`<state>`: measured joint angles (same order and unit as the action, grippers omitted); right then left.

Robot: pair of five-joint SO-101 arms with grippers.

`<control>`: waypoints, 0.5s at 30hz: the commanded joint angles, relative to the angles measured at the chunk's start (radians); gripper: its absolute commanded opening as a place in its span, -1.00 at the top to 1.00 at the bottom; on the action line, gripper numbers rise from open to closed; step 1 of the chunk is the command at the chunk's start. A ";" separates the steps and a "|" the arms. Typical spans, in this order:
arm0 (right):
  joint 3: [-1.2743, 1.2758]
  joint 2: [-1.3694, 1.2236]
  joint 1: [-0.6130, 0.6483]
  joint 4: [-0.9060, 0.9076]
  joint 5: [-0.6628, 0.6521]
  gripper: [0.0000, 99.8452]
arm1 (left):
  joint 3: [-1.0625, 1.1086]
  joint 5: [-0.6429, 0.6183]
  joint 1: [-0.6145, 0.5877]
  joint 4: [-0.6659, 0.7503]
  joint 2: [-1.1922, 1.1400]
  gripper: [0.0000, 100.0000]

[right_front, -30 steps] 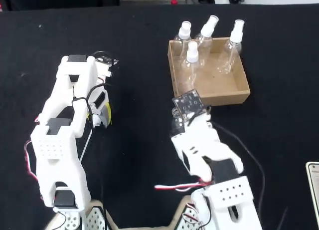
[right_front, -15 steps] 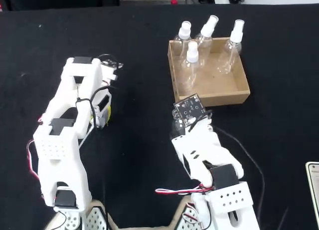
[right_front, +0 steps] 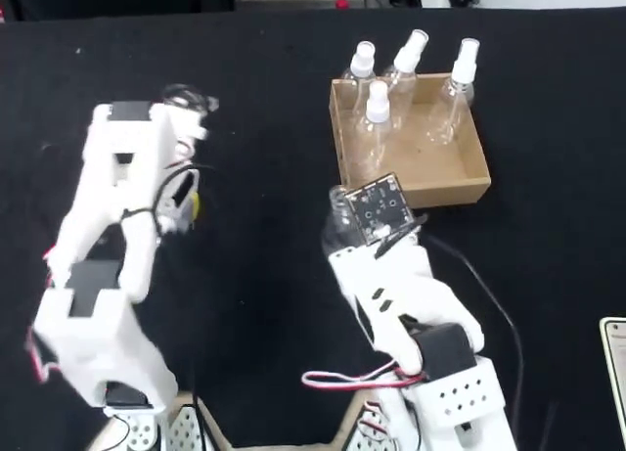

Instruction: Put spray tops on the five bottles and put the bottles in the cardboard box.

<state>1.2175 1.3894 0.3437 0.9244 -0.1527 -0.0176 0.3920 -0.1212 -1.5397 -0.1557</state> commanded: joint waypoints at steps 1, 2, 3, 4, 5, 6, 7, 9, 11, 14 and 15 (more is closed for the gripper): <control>-0.114 0.016 0.107 -0.046 0.008 0.87 | 0.012 -0.106 -0.027 0.011 0.215 0.86; -0.119 0.016 0.127 -0.068 0.008 0.87 | 0.016 -0.129 -0.024 0.009 0.256 0.86; -0.120 0.016 0.143 -0.095 0.008 0.87 | 0.016 -0.153 -0.021 0.008 0.299 0.86; -0.116 0.016 0.150 -0.121 0.008 0.87 | 0.015 -0.175 -0.019 0.008 0.341 0.86; -0.105 0.016 0.153 -0.143 0.008 0.87 | 0.008 -0.196 -0.019 0.009 0.382 0.86; -0.090 0.018 0.153 -0.161 0.008 0.87 | 0.008 -0.213 -0.019 0.017 0.423 0.86; -0.071 0.018 0.153 -0.175 0.008 0.87 | 0.002 -0.219 -0.019 0.023 0.462 0.86; -0.027 0.024 0.152 -0.198 0.008 0.87 | -0.002 -0.230 -0.019 0.048 0.526 0.86; 0.018 0.027 0.152 -0.226 0.008 0.87 | -0.004 -0.230 -0.018 0.077 0.582 0.86; 0.074 0.027 0.152 -0.285 0.008 0.87 | -0.008 -0.267 0.016 0.130 0.655 0.86; 0.085 0.027 0.150 -0.304 0.008 0.87 | -0.012 -0.284 0.035 0.152 0.677 0.86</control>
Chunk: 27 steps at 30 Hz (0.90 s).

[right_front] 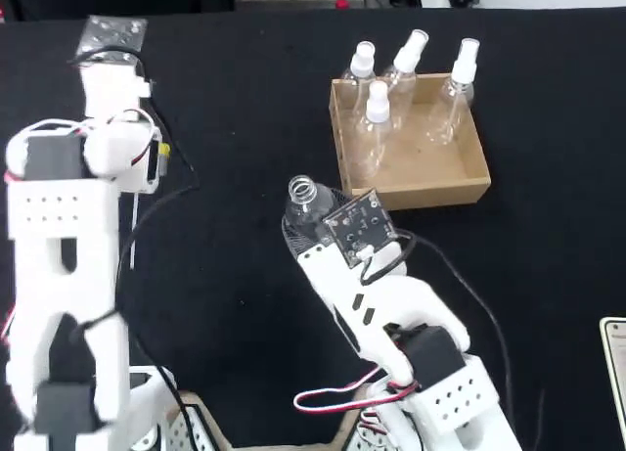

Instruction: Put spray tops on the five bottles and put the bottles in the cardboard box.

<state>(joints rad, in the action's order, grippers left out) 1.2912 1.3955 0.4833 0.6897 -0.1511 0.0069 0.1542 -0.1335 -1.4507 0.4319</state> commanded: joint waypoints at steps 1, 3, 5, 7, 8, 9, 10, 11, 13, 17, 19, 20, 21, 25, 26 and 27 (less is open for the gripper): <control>0.022 0.021 0.011 -0.089 0.006 0.87 | -0.042 -0.058 0.065 0.077 0.114 0.86; 0.041 0.021 0.011 -0.118 0.006 0.87 | -0.062 -0.087 0.127 0.091 0.158 0.86; 0.062 0.021 0.011 -0.140 0.006 0.87 | -0.082 -0.107 0.203 0.101 0.193 0.86; 0.084 0.021 0.011 -0.160 0.006 0.87 | -0.094 -0.114 0.271 0.121 0.232 0.86; 0.096 0.021 0.012 -0.172 0.006 0.87 | -0.101 -0.117 0.306 0.135 0.247 0.86; 0.107 0.021 0.012 -0.184 0.008 0.87 | -0.108 -0.130 0.343 0.149 0.264 0.86; 0.114 0.021 0.012 -0.192 0.008 0.87 | -0.113 -0.152 0.377 0.163 0.282 0.86; 0.116 0.022 0.014 -0.193 0.015 0.87 | -0.114 -0.178 0.407 0.178 0.299 0.86; 0.114 0.022 0.012 -0.192 0.080 0.87 | -0.107 -0.232 0.447 0.221 0.333 0.86; 0.119 0.053 0.012 -0.187 0.140 0.87 | -0.105 -0.288 0.495 0.293 0.370 0.86; 0.137 0.090 0.012 -0.187 0.140 0.87 | -0.105 -0.288 0.513 0.325 0.376 0.86; 0.151 0.111 0.014 -0.190 0.140 0.87 | -0.105 -0.288 0.524 0.347 0.376 0.86; 0.168 0.136 0.015 -0.192 0.140 0.87 | -0.105 -0.288 0.535 0.370 0.376 0.86; 0.228 0.252 0.015 -0.192 0.140 0.87 | -0.105 -0.288 0.576 0.454 0.376 0.86; 0.245 0.285 0.015 -0.192 0.140 0.87 | -0.107 -0.288 0.588 0.468 0.376 0.86; 0.260 0.315 0.015 -0.192 0.140 0.87 | -0.110 -0.288 0.602 0.477 0.376 0.86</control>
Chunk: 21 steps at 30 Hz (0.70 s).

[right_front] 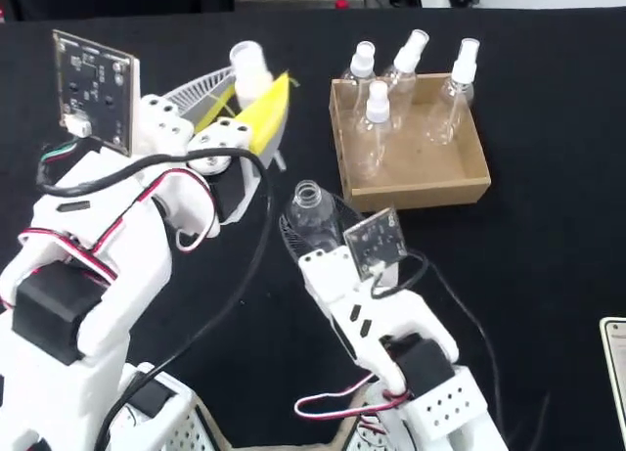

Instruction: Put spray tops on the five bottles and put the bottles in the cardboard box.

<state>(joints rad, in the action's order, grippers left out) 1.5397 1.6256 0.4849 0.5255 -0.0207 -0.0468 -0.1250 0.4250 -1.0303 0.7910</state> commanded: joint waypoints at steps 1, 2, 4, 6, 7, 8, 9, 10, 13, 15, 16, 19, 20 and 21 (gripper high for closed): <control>0.028 0.116 0.014 -0.028 0.009 0.87 | -0.058 -0.009 0.059 0.060 0.017 0.86; 0.045 0.147 0.014 -0.025 0.009 0.87 | -0.061 -0.009 0.076 0.058 0.017 0.86; 0.073 0.197 0.014 -0.021 0.009 0.87 | -0.051 -0.009 0.110 0.052 0.021 0.86; 0.094 0.237 0.014 -0.021 0.008 0.87 | -0.051 -0.009 0.125 0.034 0.017 0.86; 0.102 0.252 0.014 -0.020 0.008 0.87 | -0.051 -0.008 0.125 0.025 0.017 0.86; 0.107 0.263 0.014 -0.020 -0.005 0.87 | -0.051 -0.008 0.124 0.015 0.015 0.86; 0.111 0.269 0.014 -0.020 -0.023 0.87 | -0.047 -0.009 0.124 0.008 0.015 0.86; 0.116 0.274 0.014 -0.020 -0.040 0.87 | -0.036 -0.009 0.124 0.003 0.015 0.86; 0.119 0.274 0.014 -0.020 -0.049 0.87 | 0.007 -0.009 0.131 -0.005 0.028 0.86; 0.119 0.274 0.014 -0.020 -0.048 0.87 | 0.030 -0.009 0.131 -0.005 0.028 0.86; 0.119 0.274 0.014 -0.020 -0.048 0.87 | 0.039 -0.009 0.127 -0.005 0.028 0.86; 0.119 0.278 0.012 -0.020 -0.048 0.87 | 0.074 -0.005 0.122 -0.005 0.028 0.86; 0.119 0.278 0.012 -0.020 -0.048 0.87 | 0.087 -0.003 0.122 -0.005 0.028 0.86; 0.119 0.278 0.012 -0.020 -0.048 0.87 | 0.094 -0.003 0.122 -0.005 0.028 0.86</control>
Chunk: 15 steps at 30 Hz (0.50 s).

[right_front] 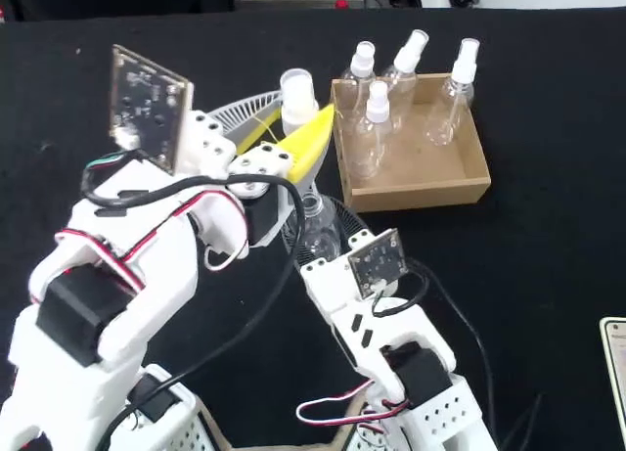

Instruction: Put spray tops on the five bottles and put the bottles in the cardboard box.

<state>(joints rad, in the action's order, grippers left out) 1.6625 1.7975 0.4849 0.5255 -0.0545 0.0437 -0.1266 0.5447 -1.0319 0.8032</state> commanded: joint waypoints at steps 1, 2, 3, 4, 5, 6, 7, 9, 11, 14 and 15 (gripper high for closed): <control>-0.004 0.107 0.012 -0.020 -0.014 0.87 | 0.012 -0.002 0.002 0.000 0.015 0.86; -0.004 0.107 0.012 -0.020 -0.015 0.87 | 0.018 -0.002 0.002 0.003 0.015 0.86; -0.004 0.107 0.012 -0.020 -0.015 0.87 | 0.022 -0.002 0.002 0.005 0.015 0.86; -0.004 0.107 0.012 -0.020 -0.015 0.87 | 0.024 -0.002 0.002 0.003 0.015 0.86; -0.004 0.107 0.012 -0.020 -0.015 0.87 | 0.028 -0.002 0.002 0.002 0.015 0.86; -0.004 0.107 0.012 -0.020 -0.015 0.87 | 0.036 -0.002 0.002 0.003 0.015 0.86; -0.004 0.107 0.012 -0.020 -0.015 0.87 | 0.045 -0.002 0.002 0.005 0.015 0.85; -0.004 0.108 0.012 -0.020 -0.014 0.87 | 0.064 0.000 0.002 0.000 0.015 0.85; -0.004 0.108 0.012 -0.020 -0.014 0.87 | 0.101 0.000 0.002 0.002 0.015 0.85; -0.004 0.108 0.012 -0.020 -0.014 0.87 | 0.160 0.000 0.002 0.005 0.015 0.85; -0.004 0.108 0.012 -0.020 -0.014 0.87 | 0.179 0.000 0.002 0.005 0.015 0.85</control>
<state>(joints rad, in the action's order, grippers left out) 1.6625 1.7975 0.4849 0.5255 -0.0575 0.2048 -0.1266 0.5447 -1.0319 0.8032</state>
